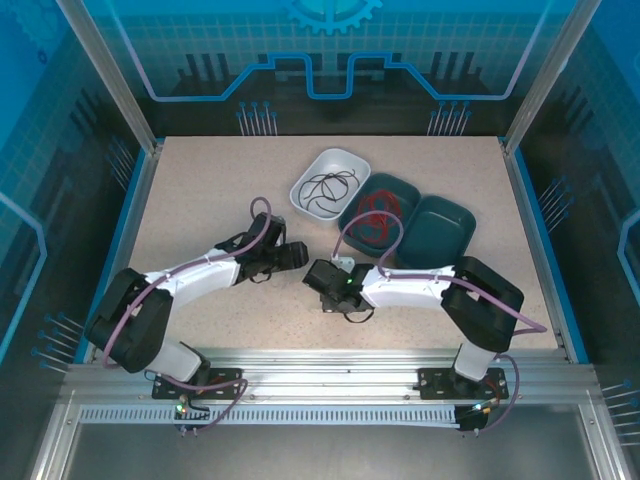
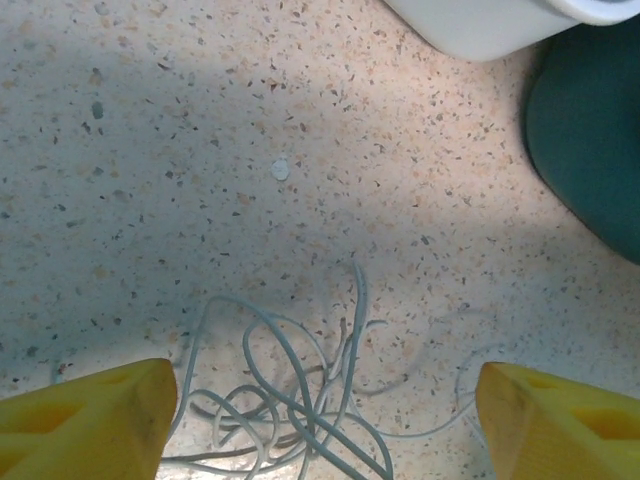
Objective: Untangle the cables
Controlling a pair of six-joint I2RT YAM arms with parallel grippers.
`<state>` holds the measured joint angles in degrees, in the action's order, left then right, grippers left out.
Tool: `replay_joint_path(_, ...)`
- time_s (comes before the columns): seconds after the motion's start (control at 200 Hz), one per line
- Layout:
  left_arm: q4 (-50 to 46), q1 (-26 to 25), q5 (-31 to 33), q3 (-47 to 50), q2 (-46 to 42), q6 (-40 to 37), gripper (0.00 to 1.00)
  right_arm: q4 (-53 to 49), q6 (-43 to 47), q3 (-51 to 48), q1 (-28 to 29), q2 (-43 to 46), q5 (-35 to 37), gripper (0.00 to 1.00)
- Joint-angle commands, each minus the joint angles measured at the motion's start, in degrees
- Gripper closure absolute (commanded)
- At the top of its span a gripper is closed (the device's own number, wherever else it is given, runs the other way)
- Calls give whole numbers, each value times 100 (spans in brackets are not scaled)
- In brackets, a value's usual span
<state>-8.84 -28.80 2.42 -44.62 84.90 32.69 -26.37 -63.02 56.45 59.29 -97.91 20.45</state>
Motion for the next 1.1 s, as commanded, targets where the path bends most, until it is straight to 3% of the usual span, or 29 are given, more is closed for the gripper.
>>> replay_joint_path(0.0, -347, -60, 259, -160, 161, -245, 33, -42, -160, -141, -82, 344, 265, 87)
replay_joint_path(0.275, -467, -64, 685, -61, 240, -294, 76, -574, -268, -463, -193, 1118, 900, 93)
replay_joint_path(0.505, -581, -54, 1174, -6, 67, -314, 93, -1050, -336, -858, -364, 1984, 1305, 94)
replay_joint_path(0.73, -704, -44, 1495, -3, 68, -333, 100, -1204, -401, -1351, -538, 3093, 1573, 94)
replay_joint_path(1.096, -729, 108, 1654, 76, 148, -358, 100, -1735, -66, -1650, -740, 4921, 1876, 97)
